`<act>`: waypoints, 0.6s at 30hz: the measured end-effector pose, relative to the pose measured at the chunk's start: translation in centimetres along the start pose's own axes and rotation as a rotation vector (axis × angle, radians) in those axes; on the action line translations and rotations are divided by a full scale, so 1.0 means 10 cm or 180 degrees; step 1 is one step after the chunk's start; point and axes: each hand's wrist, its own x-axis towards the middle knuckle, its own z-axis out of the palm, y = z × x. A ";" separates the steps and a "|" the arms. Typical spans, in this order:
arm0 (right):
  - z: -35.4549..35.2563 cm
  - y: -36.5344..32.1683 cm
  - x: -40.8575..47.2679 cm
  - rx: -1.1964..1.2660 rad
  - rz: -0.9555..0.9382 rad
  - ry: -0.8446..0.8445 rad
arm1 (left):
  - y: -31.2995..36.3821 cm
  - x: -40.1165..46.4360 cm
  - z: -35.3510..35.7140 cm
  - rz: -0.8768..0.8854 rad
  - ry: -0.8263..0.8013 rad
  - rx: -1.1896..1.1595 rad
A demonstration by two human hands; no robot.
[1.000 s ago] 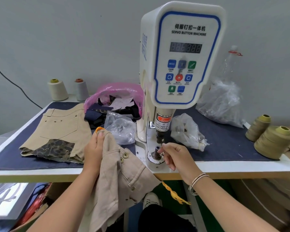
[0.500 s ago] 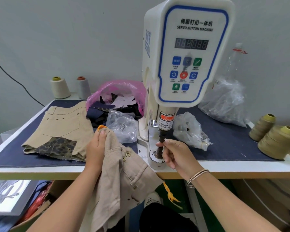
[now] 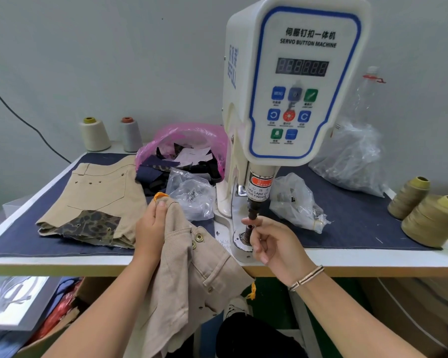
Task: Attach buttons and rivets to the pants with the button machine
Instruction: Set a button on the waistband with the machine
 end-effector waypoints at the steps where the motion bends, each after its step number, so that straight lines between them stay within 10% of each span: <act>1: 0.03 0.04 -0.04 0.0042 0.0098 -0.0093 | 0.01 0.00 -0.01 -0.0011 0.0013 -0.0042; 5: 0.34 0.12 -0.06 -0.1216 0.0306 -0.0684 | 0.03 0.02 -0.03 -0.0078 0.0024 -0.0181; 11: 0.94 0.07 0.82 -0.3515 -0.0594 0.0492 | 0.00 0.02 -0.04 -0.0071 0.0040 -0.0124; 18: 0.93 0.23 1.55 -0.6258 -0.0324 0.0668 | -0.03 0.02 -0.03 -0.0048 0.0057 -0.0181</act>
